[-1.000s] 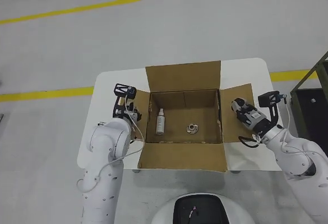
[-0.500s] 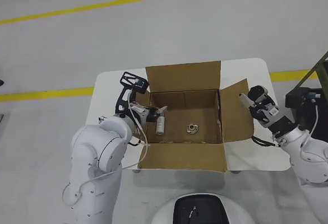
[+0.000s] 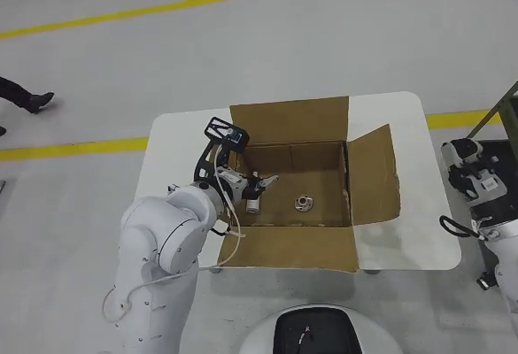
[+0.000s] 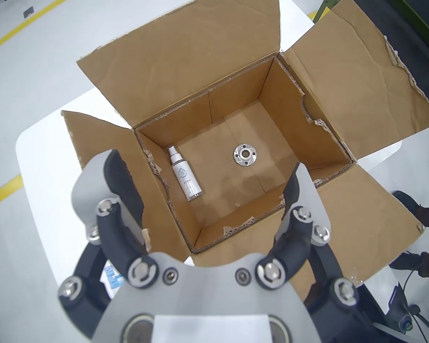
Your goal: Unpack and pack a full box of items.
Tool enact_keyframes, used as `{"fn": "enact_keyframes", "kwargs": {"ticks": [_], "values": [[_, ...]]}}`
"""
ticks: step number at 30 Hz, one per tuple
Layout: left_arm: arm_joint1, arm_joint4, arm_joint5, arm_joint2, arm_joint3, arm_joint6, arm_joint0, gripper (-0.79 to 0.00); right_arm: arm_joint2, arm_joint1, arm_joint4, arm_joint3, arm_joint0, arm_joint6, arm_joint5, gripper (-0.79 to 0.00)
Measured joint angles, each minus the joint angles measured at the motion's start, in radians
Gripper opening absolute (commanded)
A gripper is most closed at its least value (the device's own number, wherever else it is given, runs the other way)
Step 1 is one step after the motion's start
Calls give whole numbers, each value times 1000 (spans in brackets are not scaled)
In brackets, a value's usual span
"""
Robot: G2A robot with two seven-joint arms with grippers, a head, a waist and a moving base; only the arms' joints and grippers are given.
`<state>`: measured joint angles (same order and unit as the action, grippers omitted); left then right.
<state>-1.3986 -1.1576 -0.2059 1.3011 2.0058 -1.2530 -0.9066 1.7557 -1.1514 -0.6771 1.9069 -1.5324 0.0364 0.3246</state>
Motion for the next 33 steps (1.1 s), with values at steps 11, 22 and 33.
{"fn": "enact_keyframes", "kwargs": {"ticks": [11, 22, 33], "values": [[-23, 42, 54, -206, -189, 32, 93, 0, -21, -3, -21, 2, 0, 14, -9, -591], [-57, 127, 212, -303, -528, -27, 223, 0, -44, -5, -23, 8, 0, 26, 0, -514], [-57, 126, 210, -302, -525, -27, 221, 0, -67, -7, -20, -11, 8, 42, 11, -453]]}}
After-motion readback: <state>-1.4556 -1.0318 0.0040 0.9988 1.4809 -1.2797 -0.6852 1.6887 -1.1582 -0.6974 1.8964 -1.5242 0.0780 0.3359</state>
